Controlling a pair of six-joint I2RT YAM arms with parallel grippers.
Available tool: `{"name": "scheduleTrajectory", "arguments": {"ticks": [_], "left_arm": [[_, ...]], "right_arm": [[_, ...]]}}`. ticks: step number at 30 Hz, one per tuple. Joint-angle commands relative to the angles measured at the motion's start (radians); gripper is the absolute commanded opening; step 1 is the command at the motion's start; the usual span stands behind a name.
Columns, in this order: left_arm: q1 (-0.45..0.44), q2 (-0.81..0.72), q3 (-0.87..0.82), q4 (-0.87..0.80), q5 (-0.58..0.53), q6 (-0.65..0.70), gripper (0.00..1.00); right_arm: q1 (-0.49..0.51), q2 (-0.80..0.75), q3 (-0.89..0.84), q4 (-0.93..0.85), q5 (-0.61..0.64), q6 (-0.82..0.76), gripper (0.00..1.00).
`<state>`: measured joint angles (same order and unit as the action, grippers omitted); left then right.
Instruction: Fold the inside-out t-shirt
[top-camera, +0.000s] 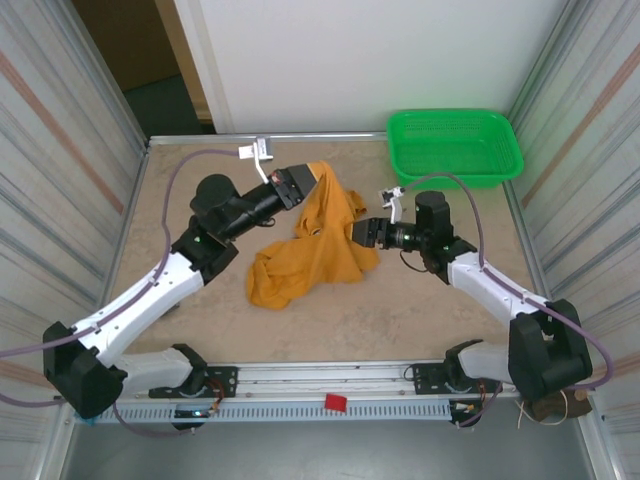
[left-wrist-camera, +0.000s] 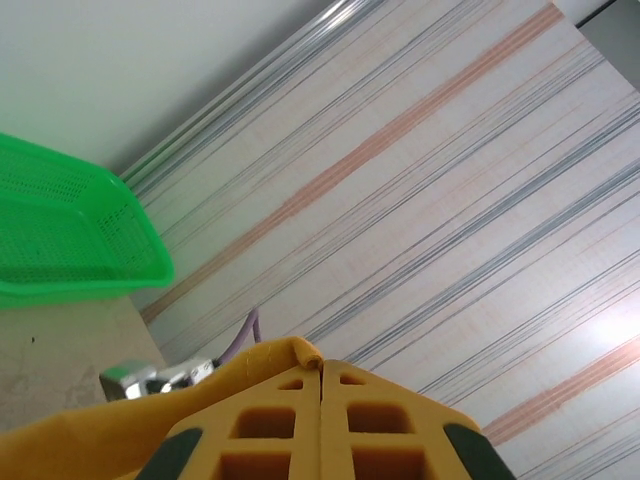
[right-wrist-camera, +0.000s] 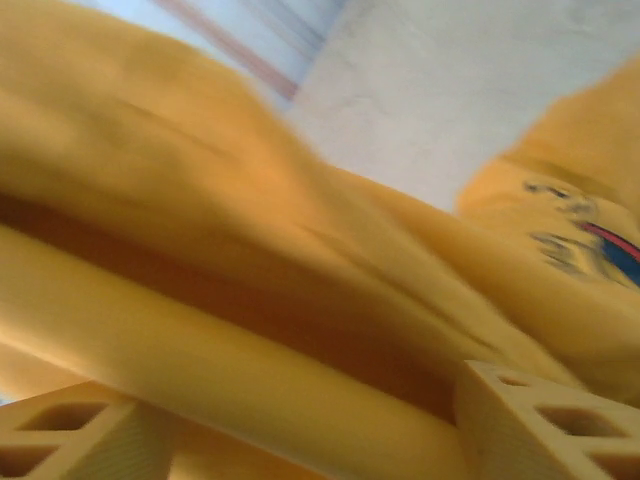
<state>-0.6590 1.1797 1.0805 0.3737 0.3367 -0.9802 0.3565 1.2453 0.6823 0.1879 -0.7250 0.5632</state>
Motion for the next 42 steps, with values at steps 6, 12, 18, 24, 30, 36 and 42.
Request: {"name": "scheduleTrajectory", "arguments": {"ticks": [6,12,18,24,30,36,42], "left_arm": [[0.085,-0.042,0.193,-0.121,0.102,0.075,0.00],[0.105,0.027,0.222,-0.151,0.216,0.062,0.00],[0.085,0.115,0.230,-0.129,0.403,0.034,0.00],[0.061,0.121,0.245,-0.157,0.429,0.061,0.00],[0.044,0.138,0.270,-0.165,0.483,0.055,0.00],[0.066,0.142,0.273,-0.162,0.446,0.056,0.10],[0.271,-0.036,0.144,-0.294,0.282,0.128,0.53]], "right_arm": [[-0.024,-0.116,-0.047,-0.164,0.142,-0.073,0.88],[0.029,-0.182,0.243,-0.413,0.192,-0.232,0.89],[0.076,-0.112,0.479,-0.538,0.171,-0.379,0.94],[0.147,-0.040,0.583,-0.576,0.143,-0.464,0.94],[0.162,0.035,0.662,-0.565,0.128,-0.477,0.90],[0.151,0.114,0.743,-0.561,0.038,-0.444,0.00],[-0.036,-0.021,0.685,-0.555,0.095,-0.331,0.00]]}}
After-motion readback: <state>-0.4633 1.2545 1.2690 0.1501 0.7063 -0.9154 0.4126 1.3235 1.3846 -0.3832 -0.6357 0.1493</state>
